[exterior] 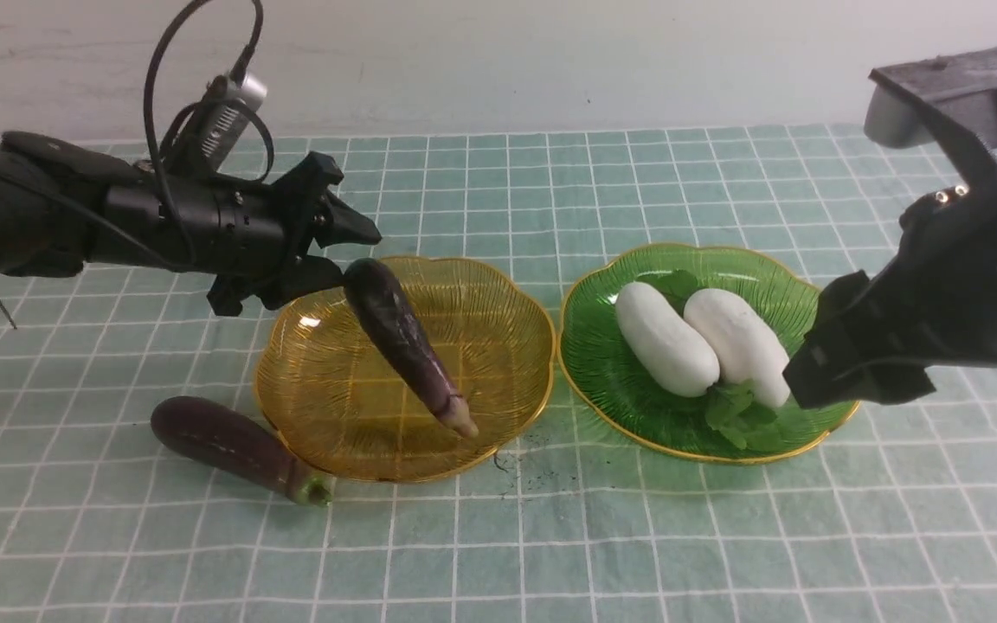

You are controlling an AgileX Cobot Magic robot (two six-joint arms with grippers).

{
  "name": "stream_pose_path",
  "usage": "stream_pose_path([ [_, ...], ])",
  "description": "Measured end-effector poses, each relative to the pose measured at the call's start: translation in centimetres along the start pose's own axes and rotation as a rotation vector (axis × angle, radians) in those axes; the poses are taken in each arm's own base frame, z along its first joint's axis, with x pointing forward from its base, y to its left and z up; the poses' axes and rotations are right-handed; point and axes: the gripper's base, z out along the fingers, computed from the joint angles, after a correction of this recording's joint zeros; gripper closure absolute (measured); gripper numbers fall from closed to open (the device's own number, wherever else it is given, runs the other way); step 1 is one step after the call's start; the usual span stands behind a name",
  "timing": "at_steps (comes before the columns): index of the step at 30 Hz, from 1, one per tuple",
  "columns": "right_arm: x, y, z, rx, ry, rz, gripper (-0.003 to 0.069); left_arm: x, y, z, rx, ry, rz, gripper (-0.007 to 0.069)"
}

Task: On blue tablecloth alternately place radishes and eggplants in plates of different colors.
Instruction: 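Pick up the eggplant and place it in the yellow plate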

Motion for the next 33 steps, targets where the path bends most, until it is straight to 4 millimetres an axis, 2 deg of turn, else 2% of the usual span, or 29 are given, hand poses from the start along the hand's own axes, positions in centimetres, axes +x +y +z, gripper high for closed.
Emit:
stream_pose_path([
  [4,0.0,-0.1,0.0,0.010,0.000,-0.005,0.0271,-0.1,0.3,0.0,0.014,0.022,-0.023,0.0153],
  [8,0.0,-0.2,0.0,0.024,0.001,-0.011,0.0271,-1.1,1.3,-1.8,0.049,0.072,-0.048,0.0231],
  [10,0.0,-0.3,0.0,0.031,0.003,-0.014,0.0271,-2.0,2.2,-3.6,0.059,0.082,-0.037,0.0321],
  [14,0.4,-0.4,0.5,0.038,0.022,-0.015,0.0271,-3.7,4.1,-8.5,0.029,0.083,0.008,0.0526],
  [15,0.6,-0.4,0.8,0.038,0.032,-0.014,0.0271,-3.9,4.4,-9.9,0.020,0.080,0.017,0.0562],
  [16,0.9,-0.5,1.1,0.038,0.048,-0.012,0.0271,-4.2,5.1,-12.7,-0.028,0.076,0.049,0.0600],
  [20,1.6,-0.6,2.1,0.039,0.088,-0.008,0.0271,-2.9,5.3,-17.6,-0.224,0.142,0.100,0.0629],
  [23,1.8,-0.7,2.5,0.041,0.086,-0.007,0.0271,-1.3,4.8,-19.3,-0.401,0.166,0.051,0.0629],
  [27,1.6,-0.7,2.6,0.040,0.064,-0.006,0.0271,0.5,3.8,-18.3,-0.509,0.204,0.015,0.0597],
  [31,1.6,-0.7,2.6,0.039,0.063,-0.006,0.0271,1.3,2.2,-15.9,-0.526,0.206,0.071,0.0525],
  [32,1.6,-0.7,2.6,0.039,0.062,-0.006,0.0271,1.4,1.3,-14.3,-0.507,0.170,0.095,0.0456],
  [33,1.6,-0.7,2.6,0.039,0.062,-0.006,0.0271,1.4,1.1,-13.8,-0.500,0.150,0.099,0.0424],
])
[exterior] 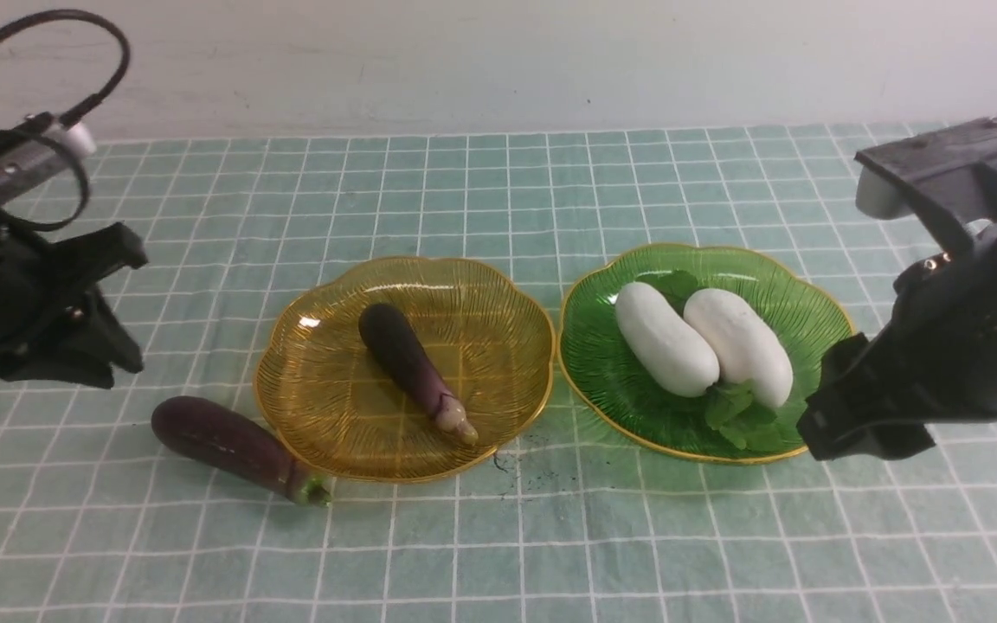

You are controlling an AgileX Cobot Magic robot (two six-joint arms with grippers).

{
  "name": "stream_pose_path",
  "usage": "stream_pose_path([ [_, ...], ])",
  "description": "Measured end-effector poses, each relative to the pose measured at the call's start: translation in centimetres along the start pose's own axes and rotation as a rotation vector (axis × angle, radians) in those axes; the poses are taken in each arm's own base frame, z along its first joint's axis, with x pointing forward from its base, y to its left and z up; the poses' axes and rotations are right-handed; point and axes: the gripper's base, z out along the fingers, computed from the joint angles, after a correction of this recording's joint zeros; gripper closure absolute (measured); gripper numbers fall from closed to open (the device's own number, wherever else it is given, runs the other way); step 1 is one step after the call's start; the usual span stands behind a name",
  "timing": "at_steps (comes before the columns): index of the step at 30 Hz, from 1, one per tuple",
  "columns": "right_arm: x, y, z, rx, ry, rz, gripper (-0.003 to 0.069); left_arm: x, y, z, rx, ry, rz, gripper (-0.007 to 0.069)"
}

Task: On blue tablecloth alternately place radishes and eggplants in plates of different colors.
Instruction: 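Pick up the eggplant and place it in the yellow plate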

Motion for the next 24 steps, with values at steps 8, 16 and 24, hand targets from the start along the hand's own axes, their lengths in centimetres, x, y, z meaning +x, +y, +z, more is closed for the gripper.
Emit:
stream_pose_path([
  [8,0.0,0.0,0.0,-0.001,0.000,0.000,0.0271,-1.8,-0.1,4.1,-0.017,-0.054,-0.171,0.0139],
  [16,0.0,0.0,0.0,-0.001,0.000,-0.006,0.0271,-2.5,1.2,8.6,-0.062,0.016,-0.299,0.0094],
  [24,0.0,0.0,0.0,-0.002,0.000,-0.006,0.0271,-2.7,2.3,12.1,-0.098,0.065,-0.326,0.0094],
])
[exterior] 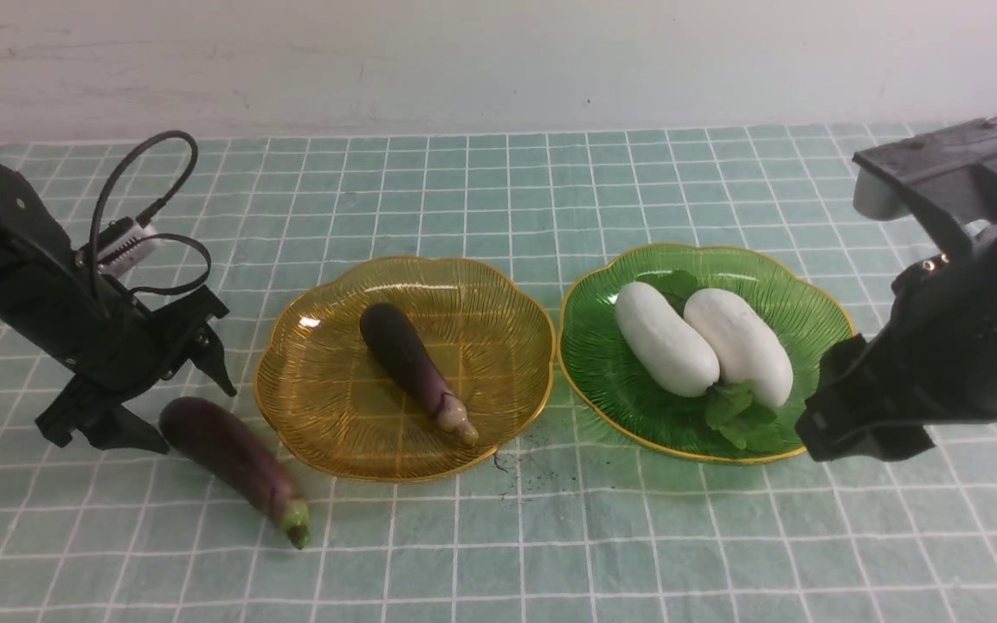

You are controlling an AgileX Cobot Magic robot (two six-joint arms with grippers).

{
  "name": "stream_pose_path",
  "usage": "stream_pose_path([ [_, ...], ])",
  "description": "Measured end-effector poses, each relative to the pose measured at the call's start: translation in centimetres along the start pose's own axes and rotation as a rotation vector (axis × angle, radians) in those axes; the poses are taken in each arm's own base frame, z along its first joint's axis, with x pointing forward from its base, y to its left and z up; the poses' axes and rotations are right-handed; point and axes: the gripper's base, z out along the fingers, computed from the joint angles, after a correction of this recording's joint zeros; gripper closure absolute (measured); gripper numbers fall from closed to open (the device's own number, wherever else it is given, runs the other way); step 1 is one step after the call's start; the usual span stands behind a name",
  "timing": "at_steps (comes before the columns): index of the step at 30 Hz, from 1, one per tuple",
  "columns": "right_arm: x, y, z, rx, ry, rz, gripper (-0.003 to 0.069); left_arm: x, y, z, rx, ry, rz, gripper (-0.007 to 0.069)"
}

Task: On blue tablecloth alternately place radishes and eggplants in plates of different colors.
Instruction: 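Pick up the eggplant and place it in the yellow plate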

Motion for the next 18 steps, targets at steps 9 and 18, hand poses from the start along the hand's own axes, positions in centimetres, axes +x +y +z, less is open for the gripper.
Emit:
stream_pose_path([
  [9,0.0,0.0,0.0,0.000,0.000,-0.001,0.0271,0.2,0.3,0.8,-0.027,0.041,0.024,0.0242],
  [18,0.2,0.0,0.3,0.000,0.011,0.000,0.0271,-0.1,1.1,-3.8,-0.152,0.033,0.248,0.0242],
])
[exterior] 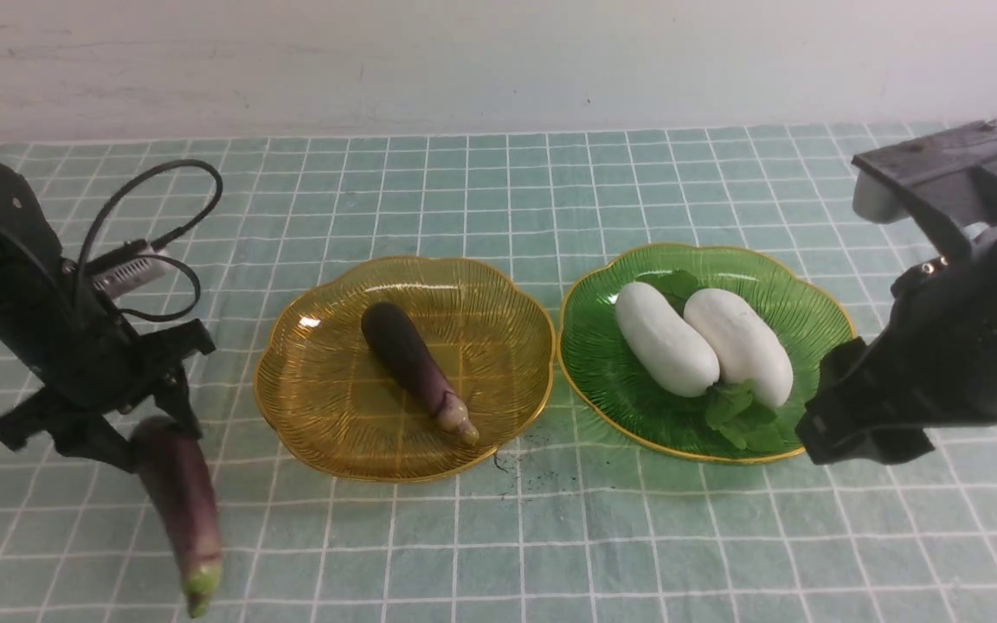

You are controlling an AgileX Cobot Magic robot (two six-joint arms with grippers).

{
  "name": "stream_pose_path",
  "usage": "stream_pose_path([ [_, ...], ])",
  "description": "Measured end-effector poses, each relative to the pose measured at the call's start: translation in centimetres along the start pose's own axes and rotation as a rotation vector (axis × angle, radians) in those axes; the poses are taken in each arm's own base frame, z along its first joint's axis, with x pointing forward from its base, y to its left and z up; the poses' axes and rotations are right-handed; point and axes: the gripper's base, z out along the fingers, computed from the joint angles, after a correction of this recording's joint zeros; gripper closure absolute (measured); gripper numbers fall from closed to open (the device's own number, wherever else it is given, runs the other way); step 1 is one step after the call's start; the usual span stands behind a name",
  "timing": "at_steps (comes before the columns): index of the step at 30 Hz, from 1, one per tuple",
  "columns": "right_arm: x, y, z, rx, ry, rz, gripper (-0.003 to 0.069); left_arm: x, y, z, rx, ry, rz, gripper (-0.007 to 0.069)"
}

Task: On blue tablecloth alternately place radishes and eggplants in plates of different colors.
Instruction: 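Pick up the eggplant and place it in the yellow plate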

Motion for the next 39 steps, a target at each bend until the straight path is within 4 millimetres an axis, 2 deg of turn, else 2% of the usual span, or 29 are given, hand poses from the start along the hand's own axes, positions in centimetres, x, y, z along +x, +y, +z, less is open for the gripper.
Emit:
stream_pose_path([
  [2,0.0,0.0,0.1,0.000,0.001,0.000,0.0271,-0.1,0.0,-3.0,-0.014,-0.058,0.030,0.0242],
  [3,0.0,0.0,0.1,0.000,0.001,0.000,0.0271,-0.1,0.0,-3.4,-0.013,-0.070,0.033,0.0242],
  [5,0.0,0.0,0.1,-0.001,0.000,0.001,0.0271,-0.1,-0.2,-5.9,-0.008,-0.122,0.049,0.0242],
  [7,0.0,0.0,0.1,-0.003,-0.003,0.002,0.0271,0.4,-1.3,-9.0,0.044,-0.197,0.081,0.0242],
  [9,0.0,0.1,0.1,-0.008,-0.004,0.005,0.0271,0.7,-2.5,-9.6,0.092,-0.210,0.103,0.0242],
  [13,0.0,0.2,0.1,-0.027,-0.005,0.010,0.0276,1.4,-6.1,-8.4,0.200,-0.197,0.162,0.0242],
  [16,0.0,0.3,0.1,-0.037,-0.007,-0.003,0.0322,1.6,-8.7,-6.3,0.252,-0.190,0.189,0.0242],
  [18,0.0,0.3,0.1,-0.038,-0.007,-0.012,0.0346,1.6,-9.4,-5.6,0.259,-0.188,0.196,0.0242],
  [20,0.1,0.2,0.0,-0.022,0.006,-0.033,0.0423,1.4,-10.7,-3.7,0.268,-0.189,0.208,0.0242],
  [22,0.3,0.1,-0.1,-0.014,0.009,-0.037,0.0454,1.2,-10.9,-3.3,0.272,-0.196,0.206,0.0242],
  [23,0.7,0.0,-1.0,0.007,-0.005,-0.041,0.0523,0.9,-11.2,-2.5,0.281,-0.198,0.195,0.0242],
  [25,1.2,0.1,-2.3,0.016,-0.039,-0.042,0.0570,0.8,-11.3,-2.0,0.287,-0.191,0.185,0.0242],
  [27,2.2,0.2,-4.6,0.025,-0.115,-0.046,0.0631,0.7,-11.3,-1.6,0.286,-0.182,0.180,0.0230],
  [29,3.7,0.4,-7.3,0.029,-0.203,-0.051,0.0662,0.7,-11.4,-1.3,0.285,-0.176,0.178,0.0203],
  [31,5.0,0.6,-9.2,0.030,-0.270,-0.053,0.0670,0.7,-11.4,-1.3,0.285,-0.174,0.177,0.0186],
  [33,7.2,0.8,-11.9,0.029,-0.370,-0.051,0.0673,0.7,-11.4,-1.3,0.290,-0.172,0.173,0.0167],
  [35,8.9,0.9,-13.6,0.028,-0.442,-0.048,0.0673,0.7,-11.4,-1.3,0.293,-0.170,0.171,0.0167],
  [37,11.3,1.1,-15.1,0.029,-0.519,-0.052,0.0673,0.7,-11.5,-1.3,0.299,-0.168,0.166,0.0167],
  [39,13.7,1.0,-15.3,0.036,-0.564,-0.055,0.0673,0.8,-11.6,-1.3,0.308,-0.163,0.159,0.0167],
])
